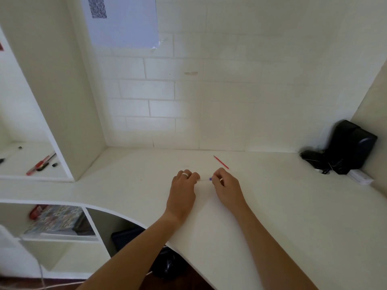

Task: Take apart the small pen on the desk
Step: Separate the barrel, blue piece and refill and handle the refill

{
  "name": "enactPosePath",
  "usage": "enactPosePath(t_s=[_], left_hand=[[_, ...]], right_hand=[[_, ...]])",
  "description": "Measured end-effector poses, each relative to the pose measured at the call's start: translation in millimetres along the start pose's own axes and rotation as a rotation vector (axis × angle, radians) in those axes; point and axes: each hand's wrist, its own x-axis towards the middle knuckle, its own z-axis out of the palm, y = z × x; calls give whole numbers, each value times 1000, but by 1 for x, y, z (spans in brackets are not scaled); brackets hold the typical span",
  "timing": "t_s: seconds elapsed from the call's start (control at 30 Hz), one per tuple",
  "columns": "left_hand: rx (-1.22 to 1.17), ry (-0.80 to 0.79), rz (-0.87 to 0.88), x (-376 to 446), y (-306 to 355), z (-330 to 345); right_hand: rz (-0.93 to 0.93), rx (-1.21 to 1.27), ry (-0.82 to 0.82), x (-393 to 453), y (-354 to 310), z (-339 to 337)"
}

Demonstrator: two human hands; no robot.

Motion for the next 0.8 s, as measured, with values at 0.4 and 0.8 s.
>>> enactPosePath(t_s=[0.4,0.8], left_hand=[[-18,-13,-1,-1,1,-1],[5,61,32,0,-3,-1]], right_hand=[[-37,-71,-22,1,4,1],[-106,-143,-38,0,7,3]])
